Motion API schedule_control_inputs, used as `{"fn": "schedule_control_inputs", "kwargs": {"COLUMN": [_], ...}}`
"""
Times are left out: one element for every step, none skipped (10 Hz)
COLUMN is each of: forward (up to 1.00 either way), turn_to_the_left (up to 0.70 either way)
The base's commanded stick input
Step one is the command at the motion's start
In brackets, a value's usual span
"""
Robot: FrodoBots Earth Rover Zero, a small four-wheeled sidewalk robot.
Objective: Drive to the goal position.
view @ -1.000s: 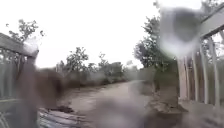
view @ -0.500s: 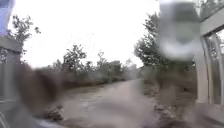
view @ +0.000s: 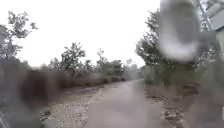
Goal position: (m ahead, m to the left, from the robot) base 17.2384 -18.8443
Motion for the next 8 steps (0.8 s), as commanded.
{"fn": "schedule_control_inputs", "kwargs": {"forward": [0.70,0.70,0.70,0.70,0.70,0.70,0.70,0.70], "turn_to_the_left": [0.00,0.00,0.00,0.00,0.00,0.00,0.00,0.00]}}
